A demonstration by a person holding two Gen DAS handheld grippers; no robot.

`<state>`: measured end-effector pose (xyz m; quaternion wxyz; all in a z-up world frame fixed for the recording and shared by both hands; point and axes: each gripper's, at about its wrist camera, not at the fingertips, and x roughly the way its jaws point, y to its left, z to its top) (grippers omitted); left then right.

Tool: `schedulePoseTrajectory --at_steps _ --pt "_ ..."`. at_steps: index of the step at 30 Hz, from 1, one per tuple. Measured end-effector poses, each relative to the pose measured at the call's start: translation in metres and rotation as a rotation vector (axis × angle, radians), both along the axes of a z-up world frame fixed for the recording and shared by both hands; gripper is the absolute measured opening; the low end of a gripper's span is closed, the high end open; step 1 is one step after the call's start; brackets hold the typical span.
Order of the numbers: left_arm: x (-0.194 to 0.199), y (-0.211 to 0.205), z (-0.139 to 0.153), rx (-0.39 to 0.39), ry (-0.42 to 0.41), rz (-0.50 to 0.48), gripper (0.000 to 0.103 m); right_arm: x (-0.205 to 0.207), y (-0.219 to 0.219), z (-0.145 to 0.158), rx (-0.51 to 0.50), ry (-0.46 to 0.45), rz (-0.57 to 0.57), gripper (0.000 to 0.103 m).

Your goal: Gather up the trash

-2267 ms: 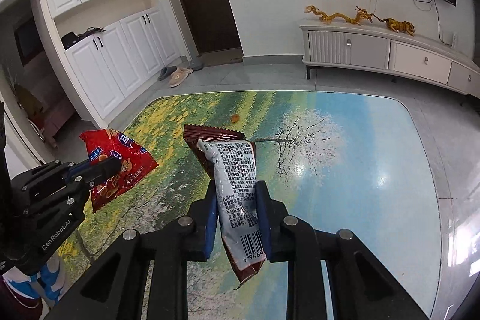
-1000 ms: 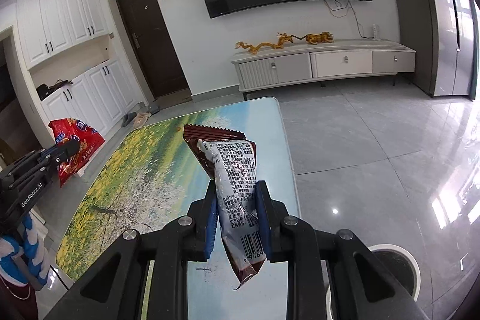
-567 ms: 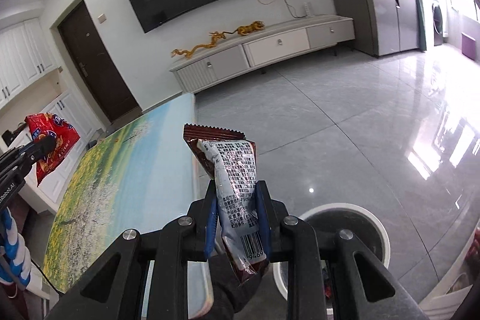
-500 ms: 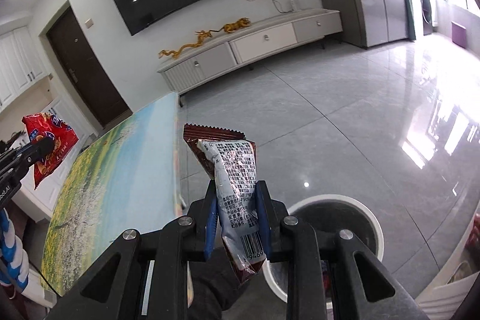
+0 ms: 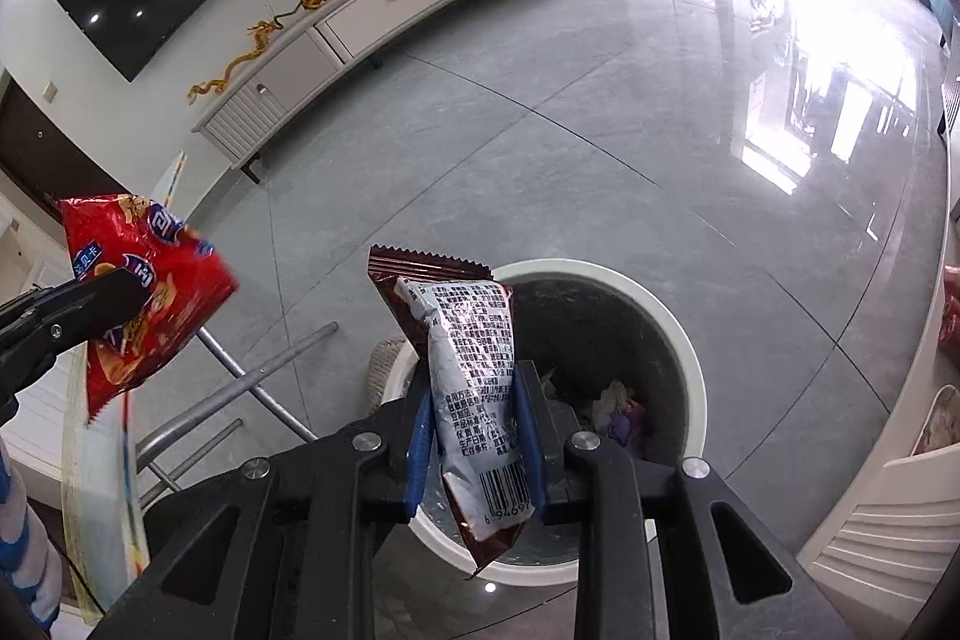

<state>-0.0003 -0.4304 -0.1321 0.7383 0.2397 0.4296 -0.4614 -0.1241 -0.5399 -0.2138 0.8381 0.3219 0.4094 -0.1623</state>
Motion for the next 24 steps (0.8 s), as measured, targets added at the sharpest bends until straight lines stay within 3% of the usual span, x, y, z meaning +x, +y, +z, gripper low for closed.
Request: schedulePoseTrajectory --at_steps 3,5,7,13,18,24 --pt "0.002 -0.014 -0.015 0.01 0.044 -0.003 0.014 0.005 -0.005 -0.014 0.008 0.032 -0.015 0.028" --pt "0.005 -0.018 -0.022 0.003 0.077 -0.006 0.025 0.005 -0.009 -0.024 0.007 0.054 -0.024 0.032" --pt "0.009 -0.021 -0.024 -0.013 0.098 0.003 0.044 0.004 -0.011 -0.032 0.009 0.072 -0.035 0.039" --pt "0.011 -0.013 -0.02 -0.046 0.118 0.008 0.048 -0.003 -0.012 -0.035 0.008 0.086 -0.051 0.047" --pt "0.016 0.012 0.0 -0.088 0.07 0.058 0.049 -0.003 -0.006 -0.019 -0.026 0.068 -0.048 0.048" --pt "0.028 0.077 0.041 -0.177 -0.066 0.195 0.063 0.009 0.025 0.031 -0.118 -0.007 0.013 0.059"
